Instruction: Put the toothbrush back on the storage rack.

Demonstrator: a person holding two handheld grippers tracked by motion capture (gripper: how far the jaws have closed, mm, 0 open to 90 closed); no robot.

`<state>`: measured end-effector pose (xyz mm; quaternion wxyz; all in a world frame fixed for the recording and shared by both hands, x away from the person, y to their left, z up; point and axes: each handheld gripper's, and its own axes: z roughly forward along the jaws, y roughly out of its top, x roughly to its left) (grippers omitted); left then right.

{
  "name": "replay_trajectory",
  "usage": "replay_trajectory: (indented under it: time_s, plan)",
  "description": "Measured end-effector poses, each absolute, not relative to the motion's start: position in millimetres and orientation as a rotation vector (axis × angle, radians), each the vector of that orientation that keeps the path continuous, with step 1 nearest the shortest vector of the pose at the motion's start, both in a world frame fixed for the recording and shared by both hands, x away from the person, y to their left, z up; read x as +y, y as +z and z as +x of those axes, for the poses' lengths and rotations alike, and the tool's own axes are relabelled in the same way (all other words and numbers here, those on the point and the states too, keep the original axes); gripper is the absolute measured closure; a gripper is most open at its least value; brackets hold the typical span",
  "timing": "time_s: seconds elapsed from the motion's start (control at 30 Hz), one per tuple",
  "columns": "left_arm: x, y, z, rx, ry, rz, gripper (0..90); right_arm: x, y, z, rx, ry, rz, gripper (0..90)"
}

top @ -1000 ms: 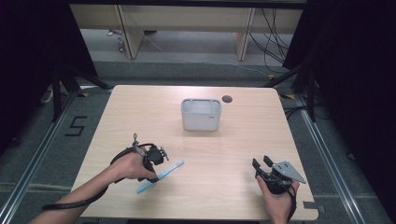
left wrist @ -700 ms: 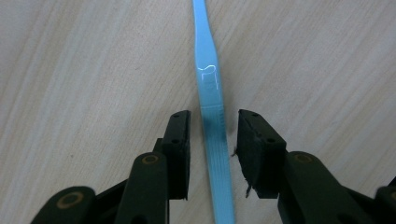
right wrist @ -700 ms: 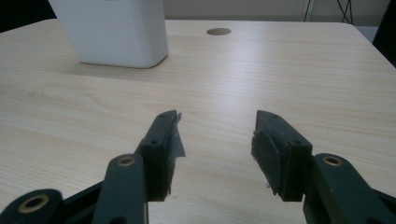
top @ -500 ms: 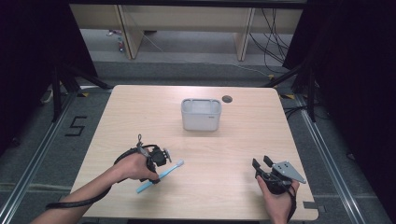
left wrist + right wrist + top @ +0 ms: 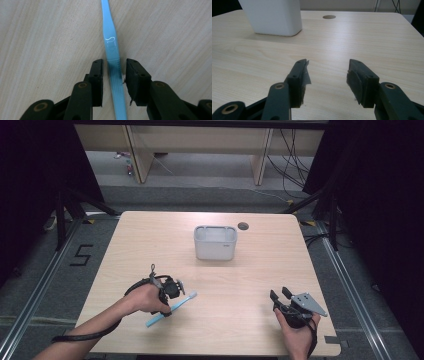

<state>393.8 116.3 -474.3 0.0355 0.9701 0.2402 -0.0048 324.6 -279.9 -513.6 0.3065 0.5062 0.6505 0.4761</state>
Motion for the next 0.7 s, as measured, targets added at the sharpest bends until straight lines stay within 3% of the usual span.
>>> replay_trajectory:
  time_s: [0.7]
  plan:
    - [113.5, -478.8, 395.8, 0.722, -0.034, 3.016, 68.7, -278.9, -513.7, 324.6, 1.715, 1.246, 1.343, 50.5]
